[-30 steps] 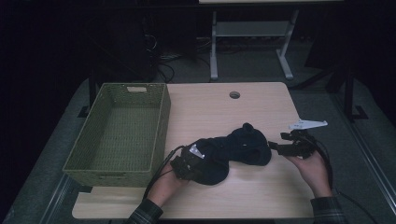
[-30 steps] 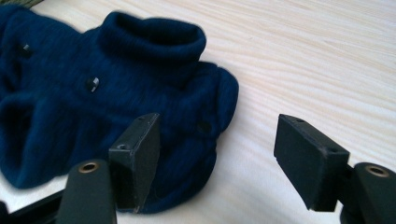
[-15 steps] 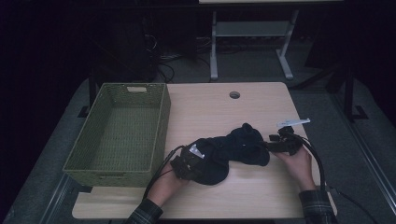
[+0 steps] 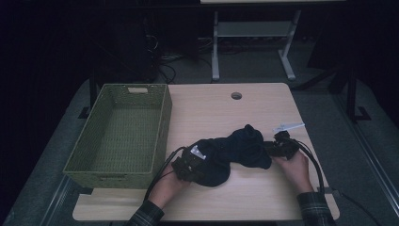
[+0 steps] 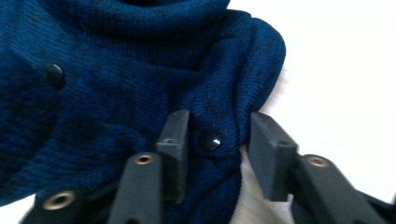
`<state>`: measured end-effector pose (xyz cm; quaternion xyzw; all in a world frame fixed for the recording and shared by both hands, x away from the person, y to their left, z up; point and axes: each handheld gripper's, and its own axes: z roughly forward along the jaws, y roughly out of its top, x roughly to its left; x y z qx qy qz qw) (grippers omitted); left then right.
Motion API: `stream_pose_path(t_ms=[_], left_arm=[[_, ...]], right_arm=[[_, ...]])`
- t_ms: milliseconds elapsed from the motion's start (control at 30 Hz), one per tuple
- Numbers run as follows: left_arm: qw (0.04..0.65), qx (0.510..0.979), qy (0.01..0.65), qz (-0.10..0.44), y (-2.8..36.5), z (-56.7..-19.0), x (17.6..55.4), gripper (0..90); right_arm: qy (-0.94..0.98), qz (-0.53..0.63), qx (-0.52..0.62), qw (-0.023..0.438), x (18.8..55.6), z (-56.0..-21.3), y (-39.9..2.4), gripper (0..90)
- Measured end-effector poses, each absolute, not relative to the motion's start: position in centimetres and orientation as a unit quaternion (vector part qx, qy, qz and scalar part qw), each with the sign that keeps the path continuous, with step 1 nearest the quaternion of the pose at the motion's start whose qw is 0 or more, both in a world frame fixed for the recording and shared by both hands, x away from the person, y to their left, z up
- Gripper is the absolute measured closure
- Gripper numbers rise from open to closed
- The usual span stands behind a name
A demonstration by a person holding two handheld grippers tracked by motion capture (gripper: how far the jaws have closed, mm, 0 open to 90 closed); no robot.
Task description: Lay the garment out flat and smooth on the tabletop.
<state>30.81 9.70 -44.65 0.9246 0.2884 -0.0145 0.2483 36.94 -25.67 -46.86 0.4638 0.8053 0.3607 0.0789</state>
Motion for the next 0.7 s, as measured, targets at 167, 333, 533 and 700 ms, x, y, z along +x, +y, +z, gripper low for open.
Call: stream_pose_path(t_ms=[167,333,533,700], left_arm=[[0.248,0.925,0.288,-0.015,9.7,-44.6,30.8,88.1],[0.249,0.924,0.289,-0.011,9.6,-44.7,30.8,88.1],[0.249,0.924,0.289,-0.013,9.7,-44.7,30.8,88.2],[0.249,0.925,0.287,-0.011,9.7,-44.7,30.8,88.1]], right_arm=[[0.807,0.361,0.460,0.083,36.7,-46.8,-25.4,71.2],[0.815,0.347,0.451,0.113,36.3,-45.7,-24.9,72.0],[0.806,0.367,0.443,0.139,36.2,-42.4,-25.4,71.9],[0.810,0.365,0.436,0.144,37.0,-40.8,-25.2,72.0]])
